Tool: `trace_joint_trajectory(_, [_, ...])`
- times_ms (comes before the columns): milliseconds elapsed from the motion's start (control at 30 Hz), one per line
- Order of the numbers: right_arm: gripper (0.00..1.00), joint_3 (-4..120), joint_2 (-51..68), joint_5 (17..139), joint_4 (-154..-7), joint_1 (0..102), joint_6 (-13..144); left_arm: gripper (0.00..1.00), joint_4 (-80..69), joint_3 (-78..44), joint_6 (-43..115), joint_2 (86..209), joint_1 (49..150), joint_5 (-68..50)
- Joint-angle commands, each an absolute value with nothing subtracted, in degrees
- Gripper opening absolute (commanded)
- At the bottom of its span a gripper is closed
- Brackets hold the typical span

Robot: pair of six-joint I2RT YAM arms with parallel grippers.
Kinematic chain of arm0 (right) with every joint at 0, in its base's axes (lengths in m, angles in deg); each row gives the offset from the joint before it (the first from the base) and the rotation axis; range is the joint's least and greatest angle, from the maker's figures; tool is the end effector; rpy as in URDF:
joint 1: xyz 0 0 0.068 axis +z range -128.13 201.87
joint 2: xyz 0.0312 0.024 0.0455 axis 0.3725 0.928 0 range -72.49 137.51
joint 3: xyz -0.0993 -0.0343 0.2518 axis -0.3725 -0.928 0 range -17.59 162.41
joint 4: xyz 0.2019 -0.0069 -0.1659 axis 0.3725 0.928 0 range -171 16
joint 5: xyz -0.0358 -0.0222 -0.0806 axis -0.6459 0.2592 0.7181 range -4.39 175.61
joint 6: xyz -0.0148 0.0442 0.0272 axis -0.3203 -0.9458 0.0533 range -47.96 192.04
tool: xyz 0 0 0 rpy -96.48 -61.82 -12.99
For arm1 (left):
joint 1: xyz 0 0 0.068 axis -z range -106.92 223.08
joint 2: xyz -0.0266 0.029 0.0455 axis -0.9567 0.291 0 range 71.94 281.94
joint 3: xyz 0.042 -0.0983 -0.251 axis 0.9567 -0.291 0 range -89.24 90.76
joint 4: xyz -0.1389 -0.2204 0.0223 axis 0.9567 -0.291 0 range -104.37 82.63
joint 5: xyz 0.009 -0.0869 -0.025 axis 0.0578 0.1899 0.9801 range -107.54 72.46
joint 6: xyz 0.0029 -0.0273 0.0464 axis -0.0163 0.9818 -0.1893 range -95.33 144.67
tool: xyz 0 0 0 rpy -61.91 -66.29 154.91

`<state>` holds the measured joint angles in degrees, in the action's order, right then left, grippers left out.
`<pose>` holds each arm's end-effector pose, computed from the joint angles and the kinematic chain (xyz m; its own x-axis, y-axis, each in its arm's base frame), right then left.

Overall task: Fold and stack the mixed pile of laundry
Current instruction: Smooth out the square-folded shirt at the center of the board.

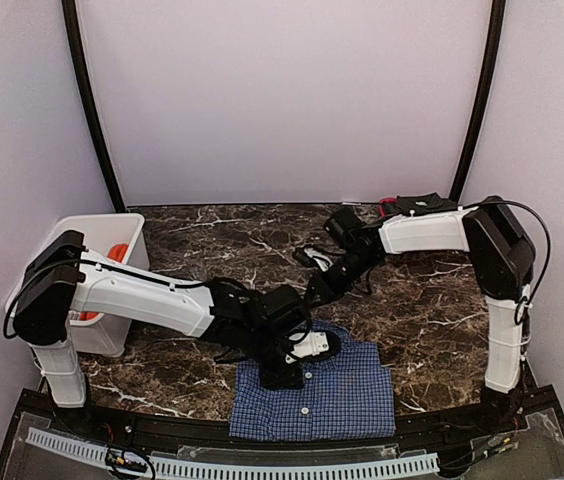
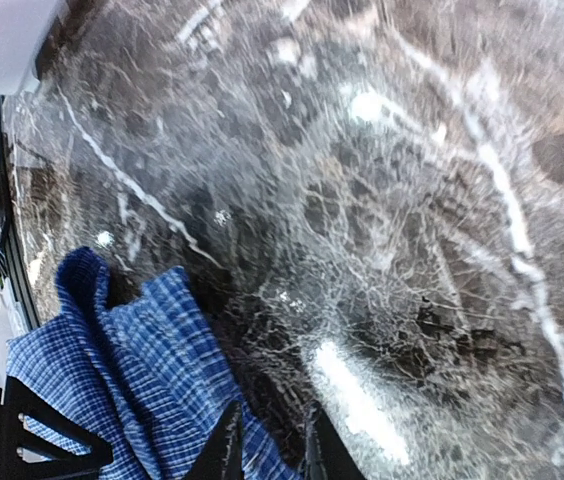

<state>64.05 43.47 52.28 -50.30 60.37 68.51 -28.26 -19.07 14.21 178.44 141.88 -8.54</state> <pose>0.3131 0.2739 0.1682 -0.7513 -0.5318 -0.3908 -0.6567 0.5433 0.5230 0.1347 -0.3628 0.1780 -0.1263 0.8214 -0.5563 0.9909 0.1313 -0.0310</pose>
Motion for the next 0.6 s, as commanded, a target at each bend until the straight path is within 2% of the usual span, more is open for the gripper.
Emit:
trace_joint_trajectory(0, [0.17,64.13,47.06,49.43,-51.02,60.99,69.64,0.44,-27.68,-17.6,11.37,179.86,141.01,-6.52])
trace_joint_trajectory(100, [0.13,62.79,48.16,48.51,-51.3,61.48,70.31,0.42,-27.82,-17.73,11.03,181.08,140.86,-5.5])
trace_joint_trajectory(167, [0.11,62.05,48.6,48.84,-51.31,61.9,70.73,0.37,-28.02,-17.73,10.95,181.22,140.85,-4.89])
trace_joint_trajectory(400, [0.06,60.9,49.32,52.05,-51.53,62.86,71.63,0.02,-30.85,-16.32,10.25,178.37,140.84,-3.67])
trace_joint_trajectory(567, [0.04,60.63,49.28,54.51,-51.72,63.66,72.66,0.0,-32.63,-15.24,9.69,174.69,140.14,-4.94])
